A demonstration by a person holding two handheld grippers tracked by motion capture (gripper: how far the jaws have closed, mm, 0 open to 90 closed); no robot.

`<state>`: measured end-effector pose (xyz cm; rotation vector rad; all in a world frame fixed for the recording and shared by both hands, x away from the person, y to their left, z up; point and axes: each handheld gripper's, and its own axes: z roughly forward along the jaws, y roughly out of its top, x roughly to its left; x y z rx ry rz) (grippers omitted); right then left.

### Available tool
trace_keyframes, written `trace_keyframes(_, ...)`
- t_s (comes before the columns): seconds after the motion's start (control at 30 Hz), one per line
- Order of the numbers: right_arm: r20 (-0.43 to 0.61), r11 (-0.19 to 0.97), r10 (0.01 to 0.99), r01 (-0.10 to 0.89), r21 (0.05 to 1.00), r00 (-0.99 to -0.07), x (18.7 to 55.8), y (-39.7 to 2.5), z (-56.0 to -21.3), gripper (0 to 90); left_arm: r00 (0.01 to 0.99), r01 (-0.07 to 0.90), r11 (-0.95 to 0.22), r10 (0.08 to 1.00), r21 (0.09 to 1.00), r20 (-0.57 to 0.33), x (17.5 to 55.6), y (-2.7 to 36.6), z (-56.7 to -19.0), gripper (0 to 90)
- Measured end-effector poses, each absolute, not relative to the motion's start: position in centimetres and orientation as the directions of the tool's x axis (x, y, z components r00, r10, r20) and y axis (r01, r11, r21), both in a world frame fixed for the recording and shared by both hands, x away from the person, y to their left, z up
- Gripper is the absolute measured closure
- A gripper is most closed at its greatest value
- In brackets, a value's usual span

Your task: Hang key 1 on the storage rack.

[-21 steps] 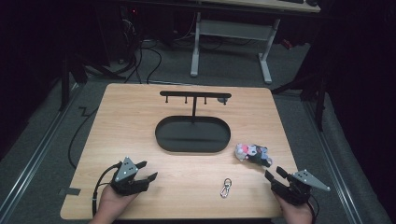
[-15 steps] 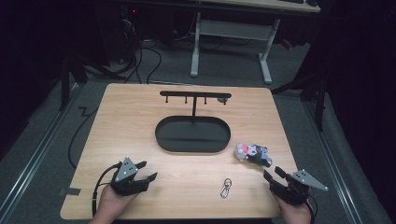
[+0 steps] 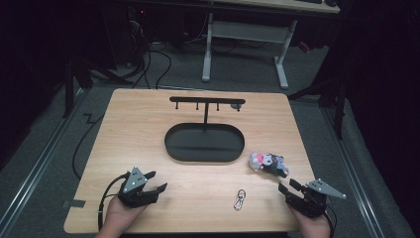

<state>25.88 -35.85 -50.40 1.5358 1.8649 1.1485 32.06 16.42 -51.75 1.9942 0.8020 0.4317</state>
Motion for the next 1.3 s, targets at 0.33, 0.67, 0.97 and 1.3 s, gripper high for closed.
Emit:
trace_keyframes(0.33, 0.090, 0.104, 0.954, 0.598, 0.794, -0.286, 28.7, -35.3, -50.0, 90.0, 0.671, 0.392, -0.337, 0.741, 0.856, -0.015, 30.6, 19.0, -51.7, 39.3)
trace_keyframes(0.67, -0.006, 0.138, 0.978, 0.626, 0.767, -0.208, 33.2, -35.3, -50.8, 89.0, 0.601, 0.423, -0.301, 0.799, 0.855, -0.016, 28.3, 22.0, -51.8, 39.4)
trace_keyframes(0.97, 0.026, 0.087, 0.983, 0.580, 0.810, -0.184, 34.9, -35.2, -49.4, 89.8, 0.559, 0.431, -0.267, 0.829, 0.862, -0.023, 27.0, 23.9, -51.5, 39.5)
trace_keyframes(1.3, -0.006, 0.272, 0.898, 0.547, 0.792, -0.439, 35.6, -25.9, -48.8, 88.3, 0.590, 0.428, -0.299, 0.808, 0.853, -0.013, 27.3, 22.9, -51.7, 39.4)
